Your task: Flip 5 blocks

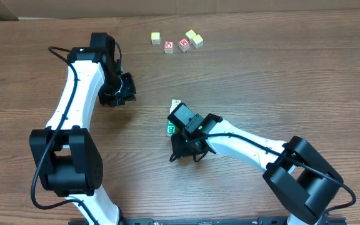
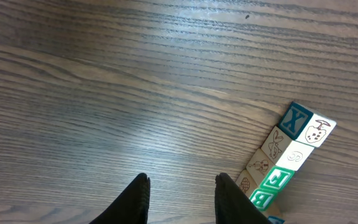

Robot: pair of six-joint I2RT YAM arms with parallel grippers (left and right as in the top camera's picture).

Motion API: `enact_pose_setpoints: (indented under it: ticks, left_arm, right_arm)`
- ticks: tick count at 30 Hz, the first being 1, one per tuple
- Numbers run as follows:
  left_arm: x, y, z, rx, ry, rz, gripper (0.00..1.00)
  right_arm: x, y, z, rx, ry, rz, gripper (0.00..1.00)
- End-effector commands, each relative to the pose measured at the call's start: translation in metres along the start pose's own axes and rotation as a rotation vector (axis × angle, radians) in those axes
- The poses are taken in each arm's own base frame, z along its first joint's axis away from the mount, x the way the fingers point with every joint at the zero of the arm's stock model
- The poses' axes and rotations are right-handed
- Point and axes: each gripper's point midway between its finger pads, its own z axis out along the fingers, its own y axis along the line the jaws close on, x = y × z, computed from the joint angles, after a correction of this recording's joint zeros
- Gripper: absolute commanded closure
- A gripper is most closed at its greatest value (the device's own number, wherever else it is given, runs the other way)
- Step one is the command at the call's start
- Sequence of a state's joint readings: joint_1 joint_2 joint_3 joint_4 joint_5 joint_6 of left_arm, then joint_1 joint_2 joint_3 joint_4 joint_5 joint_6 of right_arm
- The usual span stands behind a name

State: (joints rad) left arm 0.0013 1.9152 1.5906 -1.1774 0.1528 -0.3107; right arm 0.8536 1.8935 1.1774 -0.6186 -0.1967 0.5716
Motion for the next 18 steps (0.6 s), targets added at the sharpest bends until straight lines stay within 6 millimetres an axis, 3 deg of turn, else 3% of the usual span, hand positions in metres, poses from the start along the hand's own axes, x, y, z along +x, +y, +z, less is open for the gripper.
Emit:
enact_pose_setpoints:
  ticks: [1,10,18]
  left_arm:
    - [0.000,-0.001,-0.006,0.000,-0.021,0.015,0.72]
    - [0.000,-0.001,-0.006,0.000,-0.022,0.015,0.73]
    - [0.000,-0.001,-0.006,0.000,-0.021,0.015,0.73]
  right_arm:
    - [-0.002,0.013,-0.003,-0.041,-0.022,0.011,0.58]
    - [-0.007,0.006,-0.003,0.004,-0.051,0.012,0.60]
    - [0.003,-0.003,-0.003,0.039,-0.011,0.022,0.61]
